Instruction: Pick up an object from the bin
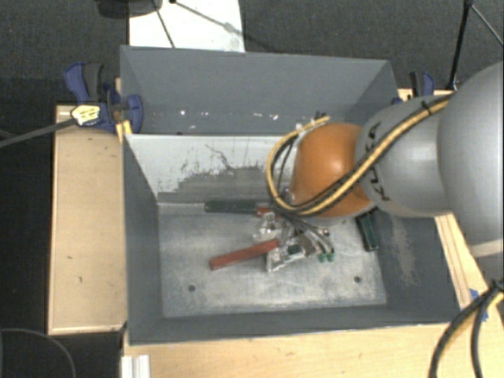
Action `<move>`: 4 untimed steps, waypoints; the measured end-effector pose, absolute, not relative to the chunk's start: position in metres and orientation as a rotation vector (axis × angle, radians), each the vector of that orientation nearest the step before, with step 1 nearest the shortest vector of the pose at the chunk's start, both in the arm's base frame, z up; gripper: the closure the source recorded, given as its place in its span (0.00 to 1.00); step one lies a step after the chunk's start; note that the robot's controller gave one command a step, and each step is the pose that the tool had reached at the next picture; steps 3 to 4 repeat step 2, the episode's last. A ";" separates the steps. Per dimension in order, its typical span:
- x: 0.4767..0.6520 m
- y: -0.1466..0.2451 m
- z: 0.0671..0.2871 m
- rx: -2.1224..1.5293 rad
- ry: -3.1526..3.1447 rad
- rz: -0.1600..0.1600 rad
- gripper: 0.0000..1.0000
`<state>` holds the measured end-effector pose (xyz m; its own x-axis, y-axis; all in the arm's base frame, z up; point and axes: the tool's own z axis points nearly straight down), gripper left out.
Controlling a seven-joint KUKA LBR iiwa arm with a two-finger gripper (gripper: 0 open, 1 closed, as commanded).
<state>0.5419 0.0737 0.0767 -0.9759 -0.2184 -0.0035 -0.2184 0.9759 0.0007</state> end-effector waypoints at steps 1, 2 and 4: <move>0.542 0.074 0.077 -0.344 3.119 0.002 1.00; 0.554 0.074 0.203 -0.326 3.122 0.001 1.00; 0.554 0.074 0.203 -0.326 3.122 0.001 1.00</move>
Offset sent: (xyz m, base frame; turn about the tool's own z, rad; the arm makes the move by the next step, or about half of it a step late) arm 0.0114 0.0004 0.1256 0.0113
